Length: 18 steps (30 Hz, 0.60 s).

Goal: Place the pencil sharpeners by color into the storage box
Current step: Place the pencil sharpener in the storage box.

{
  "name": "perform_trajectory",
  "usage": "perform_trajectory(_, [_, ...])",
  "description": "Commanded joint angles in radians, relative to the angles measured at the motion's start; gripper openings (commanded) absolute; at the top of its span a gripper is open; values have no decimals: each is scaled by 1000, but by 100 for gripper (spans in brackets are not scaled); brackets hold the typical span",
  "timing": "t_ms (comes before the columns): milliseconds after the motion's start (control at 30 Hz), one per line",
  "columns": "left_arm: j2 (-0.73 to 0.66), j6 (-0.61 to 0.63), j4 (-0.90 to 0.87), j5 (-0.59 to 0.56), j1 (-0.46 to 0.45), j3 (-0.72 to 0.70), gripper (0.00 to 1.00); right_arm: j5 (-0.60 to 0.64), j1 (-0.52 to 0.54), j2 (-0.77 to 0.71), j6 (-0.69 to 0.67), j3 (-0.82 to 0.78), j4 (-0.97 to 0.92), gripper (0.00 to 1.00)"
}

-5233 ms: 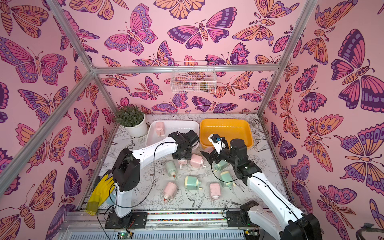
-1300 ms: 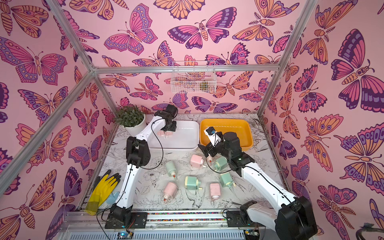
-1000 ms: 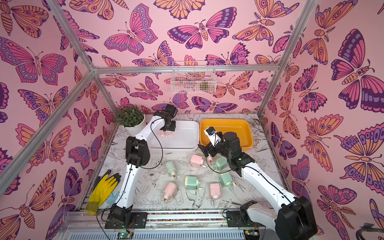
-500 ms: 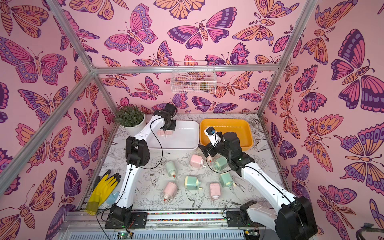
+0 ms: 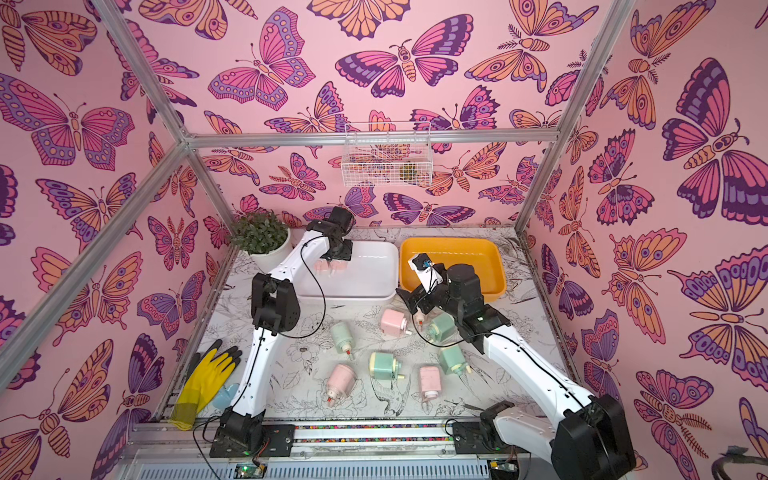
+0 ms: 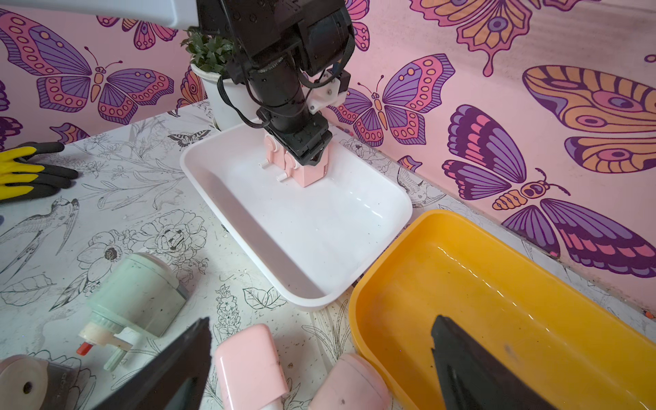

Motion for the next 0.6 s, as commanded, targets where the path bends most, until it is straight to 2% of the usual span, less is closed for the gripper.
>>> perform_trajectory(0, [-3, -1, -11, -11, 8, -1, 66, -6, 7, -19, -15, 15, -1, 99])
perform_trajectory(67, [-17, -2, -11, -27, 8, -2, 64, -7, 7, -17, -14, 16, 2, 99])
perform_trajectory(167, [-35, -19, -13, -72, 8, -18, 55, -12, 8, -13, -12, 15, 10, 99])
perform_trajectory(233, [-42, -25, -13, -78, 7, -32, 53, -18, 8, -5, -11, 17, 14, 99])
perform_trajectory(567, [-40, -23, -18, -106, 7, -24, 56, -26, 8, -9, -11, 17, 3, 99])
